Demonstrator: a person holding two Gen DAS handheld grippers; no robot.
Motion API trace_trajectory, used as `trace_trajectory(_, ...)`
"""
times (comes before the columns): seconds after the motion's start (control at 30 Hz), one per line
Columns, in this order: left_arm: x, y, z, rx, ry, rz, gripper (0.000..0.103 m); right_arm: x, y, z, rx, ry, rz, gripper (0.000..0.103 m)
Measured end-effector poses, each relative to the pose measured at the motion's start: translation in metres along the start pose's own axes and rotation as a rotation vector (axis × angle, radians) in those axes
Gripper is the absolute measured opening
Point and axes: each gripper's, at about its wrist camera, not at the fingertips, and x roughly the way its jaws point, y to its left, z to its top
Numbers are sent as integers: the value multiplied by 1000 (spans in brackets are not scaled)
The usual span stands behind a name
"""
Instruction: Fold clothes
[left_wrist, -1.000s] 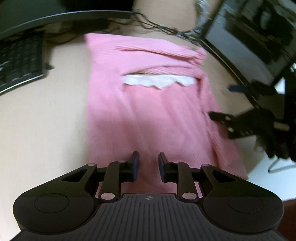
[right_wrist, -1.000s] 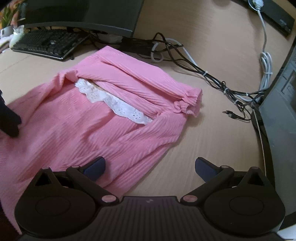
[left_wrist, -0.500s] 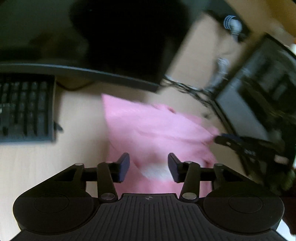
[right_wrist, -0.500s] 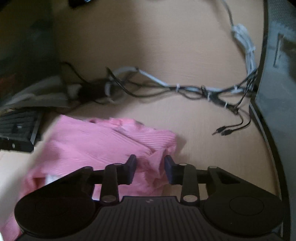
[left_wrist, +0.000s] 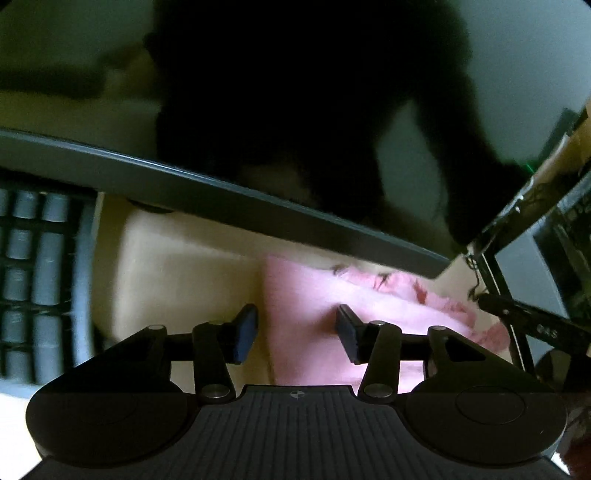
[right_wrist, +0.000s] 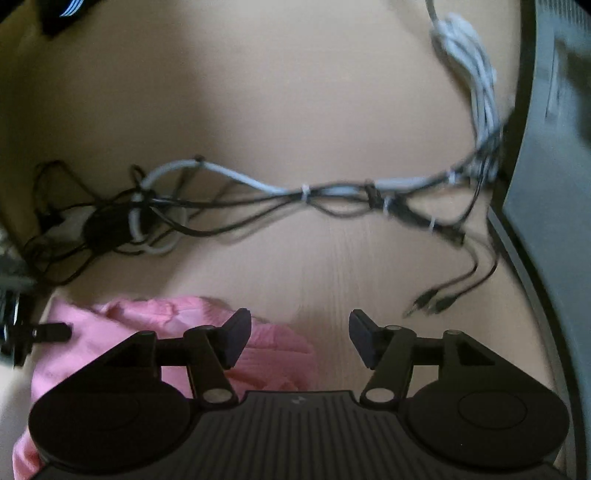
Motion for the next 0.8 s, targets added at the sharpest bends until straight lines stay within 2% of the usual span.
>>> trace_trajectory(0.1, 10, -1, -2, -2, -22, -8, 52, 13, 2, -5, 25, 25, 40, 57)
trace_trajectory(0.17, 14, -3, -2, 8, -40, -15, 51, 13, 13, -5, -10, 24, 57, 34)
trace_trajectory(0.2, 15, -4, -3, 20, -45, -18, 50, 10, 18, -6, -19, 41, 73, 16)
trace_trajectory(0.23, 17, -6, -3, 32, -49, -20, 49, 6, 22, -6, -38, 49, 84, 12)
trace_trajectory(0.3, 17, -11, -6, 72, -51, -10, 26, -8, 29, -6, -99, 26, 97, 8)
trace_trajectory(0.33, 15, -13, -8, 87, -54, -2, 17, -22, 31, -7, -120, 11, 115, 7)
trace_trajectory(0.37, 13, -14, -11, 102, -57, 5, 13, -37, 32, -9, -138, -6, 136, 7)
trace_trajectory(0.47, -11, -19, -13, 100, -89, -13, 10, -82, 37, -13, -192, -55, 198, 6)
trace_trajectory(0.6, -68, -31, -22, 143, -163, -56, 10, -142, 45, -29, -287, -97, 276, 6)
trace_trajectory(0.73, -122, -39, -42, 178, -212, -91, 9, -178, 50, -65, -388, -48, 329, 6)
trace_trajectory(0.8, -142, -33, -62, 201, -202, -78, 9, -184, 51, -89, -431, 3, 344, 5)
